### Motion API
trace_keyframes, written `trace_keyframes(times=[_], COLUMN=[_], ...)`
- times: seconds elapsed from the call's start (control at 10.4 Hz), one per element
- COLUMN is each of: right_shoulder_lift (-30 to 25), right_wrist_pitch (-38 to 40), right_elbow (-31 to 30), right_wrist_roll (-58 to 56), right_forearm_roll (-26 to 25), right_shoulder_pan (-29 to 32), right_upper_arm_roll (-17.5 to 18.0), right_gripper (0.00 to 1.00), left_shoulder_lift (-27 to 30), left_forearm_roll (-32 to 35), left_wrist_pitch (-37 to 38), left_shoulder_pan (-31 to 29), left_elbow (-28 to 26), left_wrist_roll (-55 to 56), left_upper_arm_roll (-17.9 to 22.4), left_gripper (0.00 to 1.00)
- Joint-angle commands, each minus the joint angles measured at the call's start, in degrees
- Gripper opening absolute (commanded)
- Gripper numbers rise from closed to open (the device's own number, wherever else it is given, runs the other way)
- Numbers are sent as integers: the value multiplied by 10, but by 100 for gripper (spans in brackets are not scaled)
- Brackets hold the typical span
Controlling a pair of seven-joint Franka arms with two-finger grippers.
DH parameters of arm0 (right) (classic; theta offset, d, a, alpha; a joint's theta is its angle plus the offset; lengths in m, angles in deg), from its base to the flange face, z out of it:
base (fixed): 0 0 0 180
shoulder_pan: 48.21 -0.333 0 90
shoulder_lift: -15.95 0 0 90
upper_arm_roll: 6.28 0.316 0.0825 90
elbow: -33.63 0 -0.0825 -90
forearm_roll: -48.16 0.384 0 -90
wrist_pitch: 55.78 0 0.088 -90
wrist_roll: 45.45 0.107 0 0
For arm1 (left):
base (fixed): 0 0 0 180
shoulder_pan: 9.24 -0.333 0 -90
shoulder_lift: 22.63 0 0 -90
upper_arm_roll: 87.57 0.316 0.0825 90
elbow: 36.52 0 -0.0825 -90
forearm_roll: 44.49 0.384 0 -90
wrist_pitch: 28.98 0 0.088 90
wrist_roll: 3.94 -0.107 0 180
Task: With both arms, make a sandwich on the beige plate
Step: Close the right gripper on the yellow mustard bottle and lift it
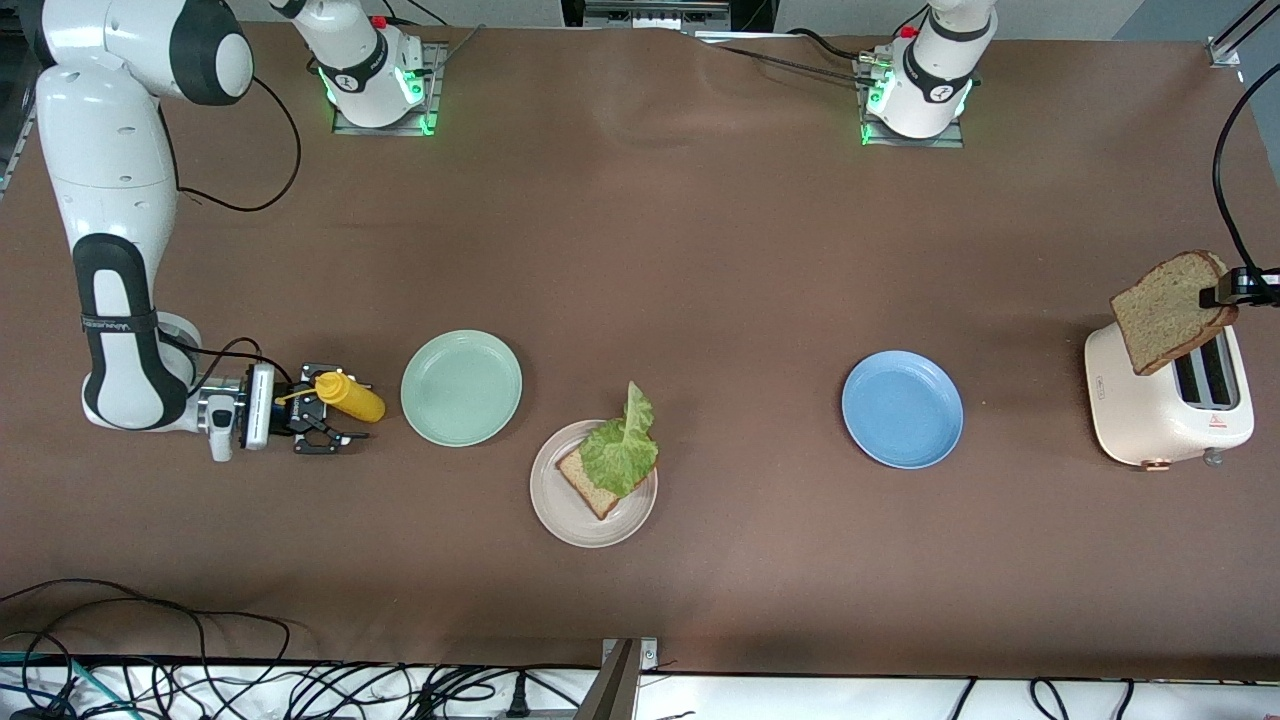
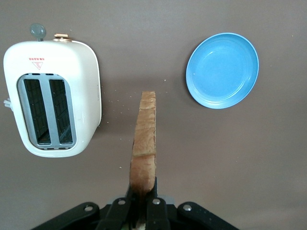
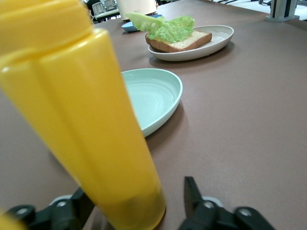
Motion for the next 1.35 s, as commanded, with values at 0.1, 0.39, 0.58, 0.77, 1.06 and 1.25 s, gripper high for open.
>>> trace_keyframes(times=[0.1, 0.39, 0.58, 0.77, 1.06, 1.25], right_shoulder_lift=[9, -38, -87, -117, -153, -162], right_wrist_pitch=[-8, -69, -136, -161, -165, -161], right_elbow=[13, 12, -4, -5, 0, 18], right_wrist_roll=[-15, 17, 115, 221, 397, 508], right_forearm_roll=[14, -44, -175, -254, -379, -466], right_shoulder_pan=[-3, -29, -72, -126, -210, -268], right_upper_arm_roll=[4, 0, -8, -33, -64, -76], right_gripper=[0, 0, 0, 0, 0, 0], left_shoulder_lift=[1, 2, 1, -1, -1, -1], left_forearm_roll=[-22, -22, -22, -22, -22, -22], left_wrist_pitch=[0, 0, 0, -4, -5, -5], left_shoulder_pan=[-3, -3, -2, -3, -3, -3], left_elbow=[5, 6, 5, 5, 5, 5], left_wrist_roll=[8, 8, 8, 8, 8, 8], left_upper_arm_roll=[1, 1, 1, 2, 2, 2], left_gripper=[0, 0, 0, 0, 0, 0])
